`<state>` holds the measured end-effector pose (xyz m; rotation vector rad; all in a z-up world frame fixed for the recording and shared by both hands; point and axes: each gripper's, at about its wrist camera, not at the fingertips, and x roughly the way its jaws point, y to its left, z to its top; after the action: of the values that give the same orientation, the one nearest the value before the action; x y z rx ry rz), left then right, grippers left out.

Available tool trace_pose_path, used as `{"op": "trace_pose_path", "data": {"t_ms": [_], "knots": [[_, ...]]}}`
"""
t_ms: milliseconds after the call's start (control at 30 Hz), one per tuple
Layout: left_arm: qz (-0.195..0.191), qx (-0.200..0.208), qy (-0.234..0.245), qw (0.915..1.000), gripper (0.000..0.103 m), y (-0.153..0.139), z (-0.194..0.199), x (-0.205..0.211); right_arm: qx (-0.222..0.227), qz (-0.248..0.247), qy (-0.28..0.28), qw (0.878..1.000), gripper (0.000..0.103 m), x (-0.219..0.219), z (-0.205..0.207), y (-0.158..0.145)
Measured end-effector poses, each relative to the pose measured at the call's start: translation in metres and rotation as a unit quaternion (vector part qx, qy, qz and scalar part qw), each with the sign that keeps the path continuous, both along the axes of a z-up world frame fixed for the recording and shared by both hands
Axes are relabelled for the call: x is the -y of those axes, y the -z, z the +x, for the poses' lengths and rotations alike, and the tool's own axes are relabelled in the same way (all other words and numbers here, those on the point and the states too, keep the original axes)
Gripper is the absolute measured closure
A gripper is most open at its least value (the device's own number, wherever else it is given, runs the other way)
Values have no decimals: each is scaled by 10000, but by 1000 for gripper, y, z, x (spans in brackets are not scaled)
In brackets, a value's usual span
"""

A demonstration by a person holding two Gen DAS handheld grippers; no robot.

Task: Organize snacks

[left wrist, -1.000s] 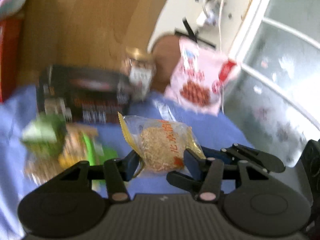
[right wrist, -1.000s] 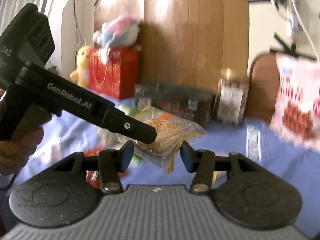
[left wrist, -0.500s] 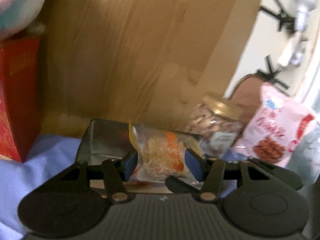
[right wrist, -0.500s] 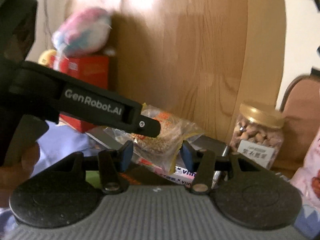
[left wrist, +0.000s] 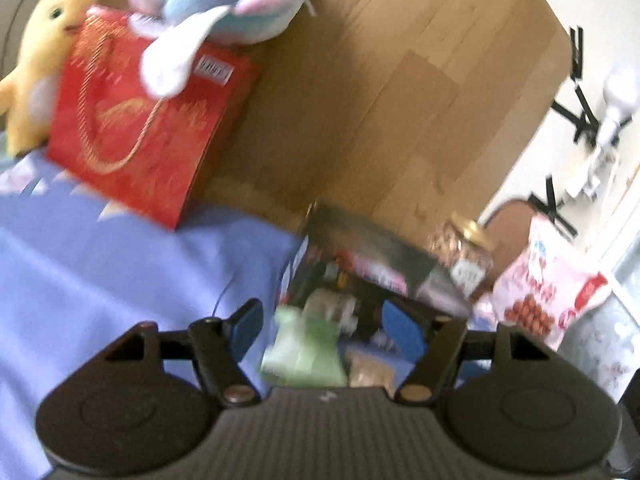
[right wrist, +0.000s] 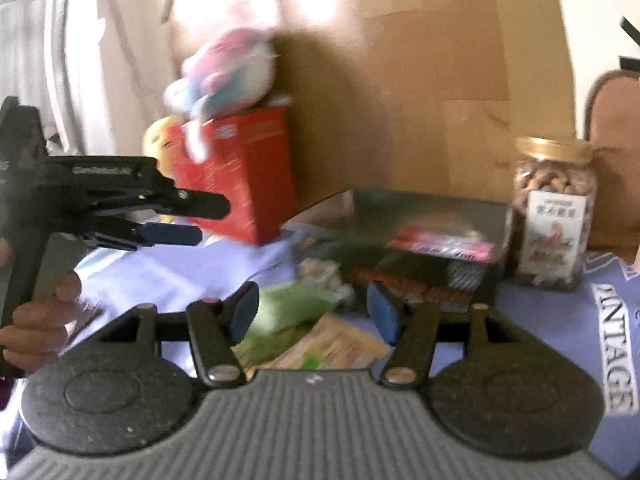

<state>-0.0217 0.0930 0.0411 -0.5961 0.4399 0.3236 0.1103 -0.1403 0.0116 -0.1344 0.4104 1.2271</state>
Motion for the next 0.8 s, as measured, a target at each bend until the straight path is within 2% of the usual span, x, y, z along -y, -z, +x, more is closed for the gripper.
{"op": "trace_pose_path", "data": {"t_ms": [133,200,267,300,367,467,533,633,700,800], "knots": [[246,35,125,9996,35,18,-19,23,748,-578,234,9952,42,-1,-33,21],[395,-60,173,9991,35,23,-19,29,1175,-635,874,9872,41,6,-30,26],[561,-163,80,9983,35,25,-21,30,1199,-649,1600,9776,41,14,-14,25],[621,-176,-12,9979,35,26,-23,28,1022,-548,1783,9771,41,21,-6,20],[661,-129,-211,9975,35,28,-26,23,562,-248,1764,9824,41,31,3,8],[633,43,-443,9970,35,34,-34,18,-206,-10,1093,9938,41,17,10,-8],[757,128,-708,9945,35,38,-40,18,-646,-124,771,9948,41,-8,16,-9],[906,274,-1088,9895,35,39,-52,14,-967,-371,569,9930,41,-54,22,-5],[990,370,-1259,9864,35,37,-57,12,-1070,-497,587,9913,40,-82,24,0],[1084,452,-1453,9824,35,35,-62,10,-1544,-799,740,9820,38,-119,34,13]]}}
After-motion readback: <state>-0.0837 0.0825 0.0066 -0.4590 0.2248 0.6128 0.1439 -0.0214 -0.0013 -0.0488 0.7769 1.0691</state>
